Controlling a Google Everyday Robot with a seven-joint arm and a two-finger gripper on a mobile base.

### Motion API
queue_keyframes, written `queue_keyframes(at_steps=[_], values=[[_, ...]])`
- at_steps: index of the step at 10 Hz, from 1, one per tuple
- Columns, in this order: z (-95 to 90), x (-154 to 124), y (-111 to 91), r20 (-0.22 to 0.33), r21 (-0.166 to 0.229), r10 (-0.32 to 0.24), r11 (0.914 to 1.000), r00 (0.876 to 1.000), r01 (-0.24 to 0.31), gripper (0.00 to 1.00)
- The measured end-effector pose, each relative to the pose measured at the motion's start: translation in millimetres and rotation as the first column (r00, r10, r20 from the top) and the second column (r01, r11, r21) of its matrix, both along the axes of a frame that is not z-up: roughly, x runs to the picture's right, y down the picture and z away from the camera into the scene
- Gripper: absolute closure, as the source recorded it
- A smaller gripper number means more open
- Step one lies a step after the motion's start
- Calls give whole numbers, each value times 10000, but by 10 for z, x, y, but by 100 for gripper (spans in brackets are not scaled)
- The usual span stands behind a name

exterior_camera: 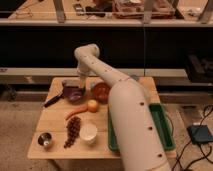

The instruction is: Wipe purple bowl with eraser

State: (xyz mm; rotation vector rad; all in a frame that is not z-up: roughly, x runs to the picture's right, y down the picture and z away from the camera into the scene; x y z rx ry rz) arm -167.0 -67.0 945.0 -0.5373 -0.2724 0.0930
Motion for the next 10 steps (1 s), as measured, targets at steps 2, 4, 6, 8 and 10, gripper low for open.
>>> queue_keyframes(at_steps=[2, 4, 6, 8, 10], values=[[206, -298, 49, 422, -271, -425, 9987, 9982, 436, 82], [320, -425, 123, 960, -354, -560, 9976, 9938, 596, 82], [200, -411, 151, 1299, -222, -623, 9976, 9896, 657, 82], [5, -312, 173, 1246, -81, -557, 9983, 9906, 571, 82], [-232, -18, 223, 1068, 68, -351, 9994, 9937, 346, 82]])
